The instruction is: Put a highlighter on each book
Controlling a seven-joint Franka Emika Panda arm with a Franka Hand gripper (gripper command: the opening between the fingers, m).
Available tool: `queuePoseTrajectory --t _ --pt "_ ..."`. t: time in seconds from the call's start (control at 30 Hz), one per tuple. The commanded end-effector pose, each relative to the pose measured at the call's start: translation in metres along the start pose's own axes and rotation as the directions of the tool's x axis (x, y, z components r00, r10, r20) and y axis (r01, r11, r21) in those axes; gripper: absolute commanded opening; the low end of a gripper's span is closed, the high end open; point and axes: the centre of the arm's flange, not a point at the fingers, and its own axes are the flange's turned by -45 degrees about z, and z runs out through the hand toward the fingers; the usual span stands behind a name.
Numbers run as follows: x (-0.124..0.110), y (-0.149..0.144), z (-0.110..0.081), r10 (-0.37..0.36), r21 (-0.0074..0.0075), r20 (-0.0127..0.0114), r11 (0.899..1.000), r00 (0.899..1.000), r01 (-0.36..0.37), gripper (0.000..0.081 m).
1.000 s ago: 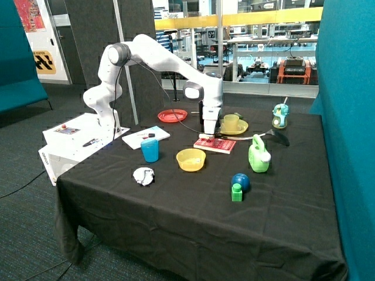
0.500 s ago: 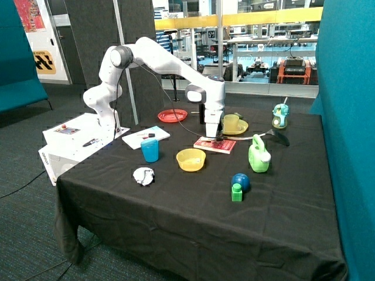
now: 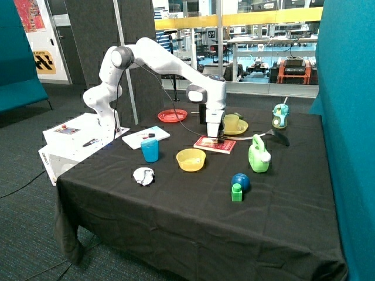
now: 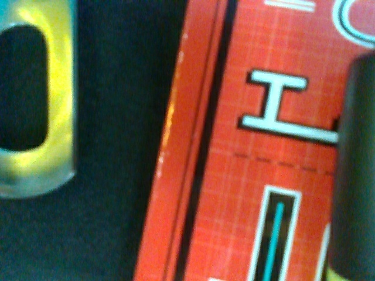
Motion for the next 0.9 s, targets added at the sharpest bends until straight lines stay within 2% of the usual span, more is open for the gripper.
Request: queuePoseTrajectory --t 0.0,0.27,0.37,0.5,0.63,0.87 --pt "0.002 -0.001 -0.002 -0.008 -0.0013 0.0035 1.0 1.0 0.008 0.0725" --pt "0.002 0.002 -0.003 -0.008 -0.0013 0.0035 1.0 1.0 0.008 0.076" --pt "0.002 0.004 -0.007 -0.01 -0.0013 0.0035 1.0 1.0 0.01 0.0742" --pt "-0.001 0.006 -0.016 -0.015 -0.0013 0.0035 1.0 1.0 0.015 0.0761" --pt "-0.005 0.007 -0.029 -0.025 -0.0012 0.0035 1.0 1.0 0.025 0.0722" --pt "-0.015 0.008 -0.051 -0.048 -0.0012 0.0036 0.999 0.999 0.048 0.0606"
